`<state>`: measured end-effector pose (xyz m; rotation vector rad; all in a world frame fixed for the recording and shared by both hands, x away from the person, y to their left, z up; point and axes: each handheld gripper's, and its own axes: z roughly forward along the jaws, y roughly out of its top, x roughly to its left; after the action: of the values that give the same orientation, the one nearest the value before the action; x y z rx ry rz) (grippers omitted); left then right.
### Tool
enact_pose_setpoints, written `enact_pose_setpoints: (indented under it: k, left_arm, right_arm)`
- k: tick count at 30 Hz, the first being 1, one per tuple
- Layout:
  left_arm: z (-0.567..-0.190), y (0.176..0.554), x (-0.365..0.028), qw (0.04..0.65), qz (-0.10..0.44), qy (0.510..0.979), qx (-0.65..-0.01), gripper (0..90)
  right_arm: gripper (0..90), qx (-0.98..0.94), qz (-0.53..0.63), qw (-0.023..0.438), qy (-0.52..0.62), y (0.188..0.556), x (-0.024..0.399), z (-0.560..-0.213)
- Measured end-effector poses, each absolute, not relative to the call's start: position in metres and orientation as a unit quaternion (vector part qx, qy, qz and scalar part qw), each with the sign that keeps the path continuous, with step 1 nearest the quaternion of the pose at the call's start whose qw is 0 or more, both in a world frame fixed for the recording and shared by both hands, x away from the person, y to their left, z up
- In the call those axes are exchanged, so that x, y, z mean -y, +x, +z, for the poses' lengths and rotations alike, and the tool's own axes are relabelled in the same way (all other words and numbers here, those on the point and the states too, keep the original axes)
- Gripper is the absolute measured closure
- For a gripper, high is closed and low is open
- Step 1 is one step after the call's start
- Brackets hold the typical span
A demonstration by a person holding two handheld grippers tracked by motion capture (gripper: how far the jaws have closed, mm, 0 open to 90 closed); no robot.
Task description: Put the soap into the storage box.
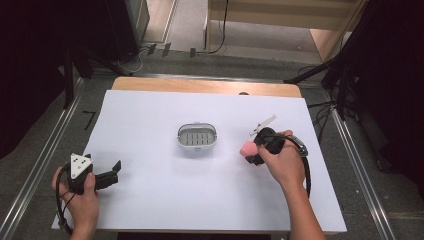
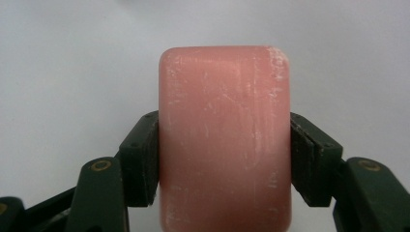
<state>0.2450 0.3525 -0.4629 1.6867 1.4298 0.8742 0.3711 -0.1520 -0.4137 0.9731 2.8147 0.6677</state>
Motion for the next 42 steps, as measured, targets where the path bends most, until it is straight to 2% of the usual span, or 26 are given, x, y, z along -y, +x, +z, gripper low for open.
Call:
enact_pose_setpoints:
  k: [23,42]
  left_arm:
    - [-0.463,0.246,-0.352,0.367,0.339,0.659,-0.562,0.0]
    - [-0.463,0.247,-0.352,0.366,0.337,0.660,-0.563,0.0]
  right_arm:
    - [38.8,-0.943,0.230,0.034,0.237,0.400,0.095,-0.392]
    - [38.8,-0.955,0.225,0.041,0.188,0.408,0.066,-0.381]
